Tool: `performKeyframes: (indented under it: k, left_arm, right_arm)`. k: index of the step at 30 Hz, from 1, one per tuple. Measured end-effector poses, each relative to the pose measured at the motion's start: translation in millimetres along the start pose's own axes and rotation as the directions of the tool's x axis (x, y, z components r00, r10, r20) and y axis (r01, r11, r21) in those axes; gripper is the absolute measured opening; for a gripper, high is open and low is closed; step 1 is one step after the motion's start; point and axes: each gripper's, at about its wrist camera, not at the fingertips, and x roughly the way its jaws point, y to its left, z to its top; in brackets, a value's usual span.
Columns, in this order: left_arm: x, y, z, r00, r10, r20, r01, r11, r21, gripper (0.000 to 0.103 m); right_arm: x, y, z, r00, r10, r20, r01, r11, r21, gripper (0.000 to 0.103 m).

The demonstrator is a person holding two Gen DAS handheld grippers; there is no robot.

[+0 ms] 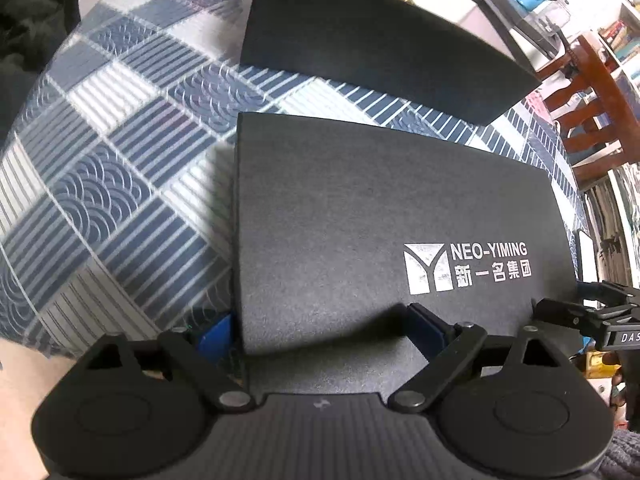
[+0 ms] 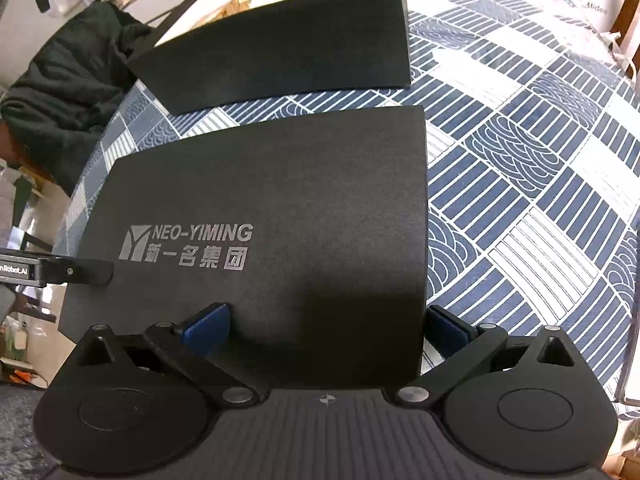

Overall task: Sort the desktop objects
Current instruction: 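Hold the lid above the white box with both grippers and lower it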

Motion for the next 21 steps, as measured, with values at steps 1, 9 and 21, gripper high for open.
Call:
performKeyframes:
  k: [1, 9, 21]
  left_arm:
    - [-3, -2, 2, 1.000, 0.005, 0.007, -0.005, 1.000, 0.010, 0.103]
    - [-15, -18, 19, 1.000, 0.010, 0.029, -0.012, 0.998, 0.056, 0.103]
    - [-35, -69, 57, 0.999, -0.010, 0.054, 0.004, 0.992, 0.123, 0.103]
  right_arm:
    - [-2, 0, 0, 1.000, 0.003, 0.005, -0.003, 1.000, 0.006, 0.103]
    - [-21, -6, 3, 0.999, 0.010, 0.040, -0.012, 0.999, 0.047, 0.103]
    - [-70, -34, 15, 0.994, -0.007, 0.110, -0.004, 0.996, 0.095, 0.103]
